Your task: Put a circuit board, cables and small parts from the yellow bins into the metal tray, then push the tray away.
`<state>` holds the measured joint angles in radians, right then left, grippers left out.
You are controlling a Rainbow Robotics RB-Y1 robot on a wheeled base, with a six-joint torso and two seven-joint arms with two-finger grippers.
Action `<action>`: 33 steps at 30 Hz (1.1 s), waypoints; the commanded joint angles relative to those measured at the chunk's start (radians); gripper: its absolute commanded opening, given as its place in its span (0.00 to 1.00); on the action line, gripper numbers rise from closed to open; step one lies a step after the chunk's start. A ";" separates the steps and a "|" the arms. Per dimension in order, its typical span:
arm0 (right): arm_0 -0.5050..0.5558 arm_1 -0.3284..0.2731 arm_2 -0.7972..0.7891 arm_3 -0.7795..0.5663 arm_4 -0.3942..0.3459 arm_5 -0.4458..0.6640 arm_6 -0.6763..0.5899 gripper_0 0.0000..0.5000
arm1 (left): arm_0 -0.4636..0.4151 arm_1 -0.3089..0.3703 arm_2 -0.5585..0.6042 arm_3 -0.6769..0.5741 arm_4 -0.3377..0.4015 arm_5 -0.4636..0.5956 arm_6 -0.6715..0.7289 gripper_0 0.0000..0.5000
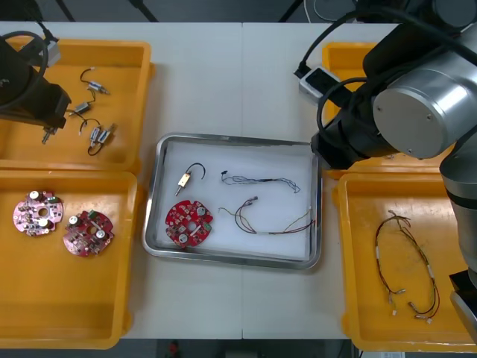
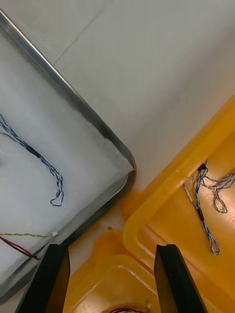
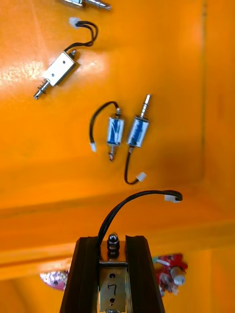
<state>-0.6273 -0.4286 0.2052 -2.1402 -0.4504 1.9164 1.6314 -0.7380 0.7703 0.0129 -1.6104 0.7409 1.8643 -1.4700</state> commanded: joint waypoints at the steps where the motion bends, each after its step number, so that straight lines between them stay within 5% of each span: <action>1: 0.060 -0.025 -0.096 -0.063 -0.002 0.003 -0.122 1.00 | -0.015 -0.013 0.016 -0.132 0.012 0.056 0.223 0.00; 8: 0.121 -0.068 -0.204 -0.119 -0.019 0.003 -0.231 1.00 | -0.074 -0.094 -0.088 -0.253 0.012 0.056 0.418 0.00; 16: 0.264 -0.127 -0.388 -0.185 -0.123 0.003 -0.275 1.00 | -0.152 -0.184 -0.255 -0.325 0.032 0.056 0.639 0.00; 24: 0.380 -0.145 -0.557 -0.191 -0.209 0.003 -0.277 1.00 | -0.182 -0.236 -0.386 -0.322 0.023 0.056 0.720 0.00; 33: 0.480 -0.142 -0.627 -0.195 -0.218 0.003 -0.280 1.00 | -0.182 -0.279 -0.518 -0.215 -0.054 -0.008 0.721 0.00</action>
<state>-0.1898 -0.5392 -0.3794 -2.2990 -0.6580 1.9168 1.3752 -0.8729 0.5260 -0.4607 -1.8532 0.7204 1.8954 -0.7879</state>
